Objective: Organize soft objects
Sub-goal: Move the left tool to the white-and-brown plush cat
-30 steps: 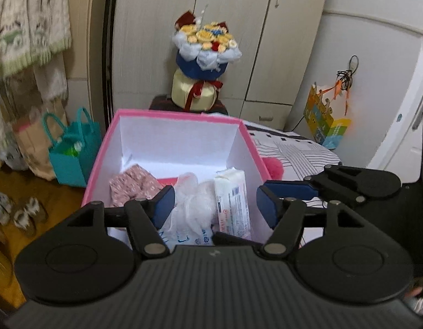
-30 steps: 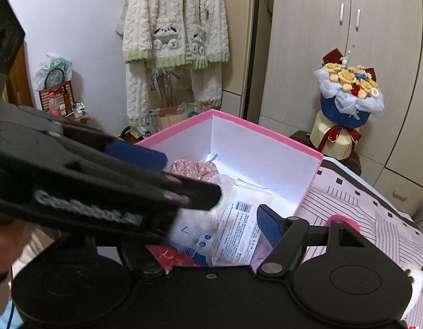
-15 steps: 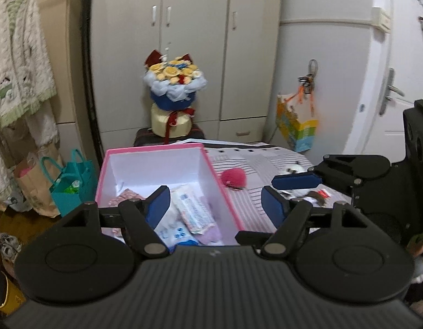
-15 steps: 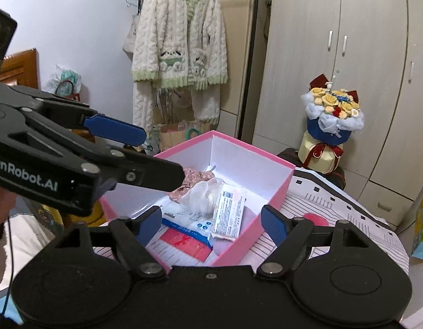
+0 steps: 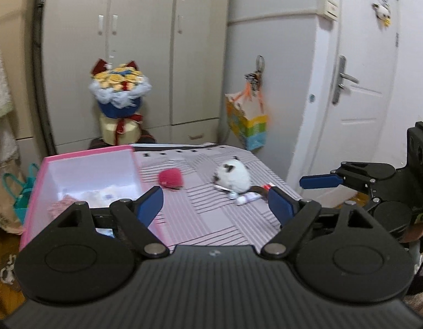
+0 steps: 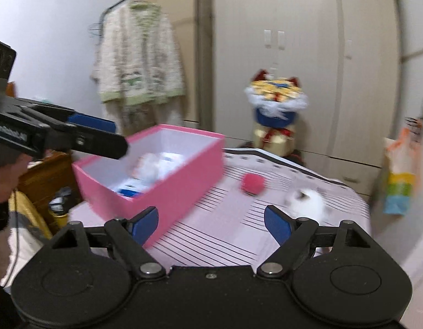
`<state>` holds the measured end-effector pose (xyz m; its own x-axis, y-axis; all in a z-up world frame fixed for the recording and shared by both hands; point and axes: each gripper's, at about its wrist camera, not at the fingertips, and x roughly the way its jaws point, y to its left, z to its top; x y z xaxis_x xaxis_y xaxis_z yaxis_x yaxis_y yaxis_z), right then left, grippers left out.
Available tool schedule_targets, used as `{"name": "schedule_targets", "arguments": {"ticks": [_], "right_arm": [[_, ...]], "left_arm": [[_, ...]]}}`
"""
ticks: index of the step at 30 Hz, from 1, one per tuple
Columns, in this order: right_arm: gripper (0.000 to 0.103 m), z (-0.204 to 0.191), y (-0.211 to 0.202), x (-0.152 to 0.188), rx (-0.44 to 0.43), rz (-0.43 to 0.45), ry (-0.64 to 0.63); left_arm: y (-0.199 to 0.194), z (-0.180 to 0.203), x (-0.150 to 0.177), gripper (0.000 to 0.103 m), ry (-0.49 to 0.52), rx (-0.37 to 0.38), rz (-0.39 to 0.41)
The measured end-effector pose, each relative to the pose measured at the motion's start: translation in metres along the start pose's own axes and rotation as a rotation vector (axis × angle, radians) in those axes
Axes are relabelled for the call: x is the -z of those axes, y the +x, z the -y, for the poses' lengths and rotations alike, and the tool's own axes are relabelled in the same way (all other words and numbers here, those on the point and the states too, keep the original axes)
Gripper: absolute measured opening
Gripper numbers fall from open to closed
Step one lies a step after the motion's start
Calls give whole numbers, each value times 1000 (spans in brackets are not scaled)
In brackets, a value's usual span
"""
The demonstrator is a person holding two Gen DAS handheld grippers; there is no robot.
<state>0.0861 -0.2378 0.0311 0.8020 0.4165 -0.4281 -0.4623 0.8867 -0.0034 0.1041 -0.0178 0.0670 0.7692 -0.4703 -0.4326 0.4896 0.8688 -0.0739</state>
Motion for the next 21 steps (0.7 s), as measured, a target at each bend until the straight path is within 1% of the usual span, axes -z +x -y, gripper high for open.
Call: {"name": "schedule_targets", "arguments": {"ticks": [3, 6, 8, 11, 15, 19, 21], "right_arm": [[87, 26, 1, 14, 32, -10, 52], [87, 46, 7, 25, 65, -22, 83], [87, 59, 14, 32, 80, -30, 96], [87, 74, 27, 40, 89, -51, 112], [87, 93, 48, 50, 80, -81, 119], [87, 112, 75, 55, 69, -112, 134], [87, 123, 89, 58, 65, -114, 148]], "left_arm": [[25, 13, 2, 83, 4, 41, -29], [53, 22, 4, 83, -19, 90, -67], [69, 26, 7, 83, -39, 108, -89], [94, 30, 12, 83, -62, 111, -117], [130, 29, 17, 83, -96, 99, -152], [167, 28, 20, 83, -152, 112, -221], [184, 29, 19, 83, -171, 108, -225]]}}
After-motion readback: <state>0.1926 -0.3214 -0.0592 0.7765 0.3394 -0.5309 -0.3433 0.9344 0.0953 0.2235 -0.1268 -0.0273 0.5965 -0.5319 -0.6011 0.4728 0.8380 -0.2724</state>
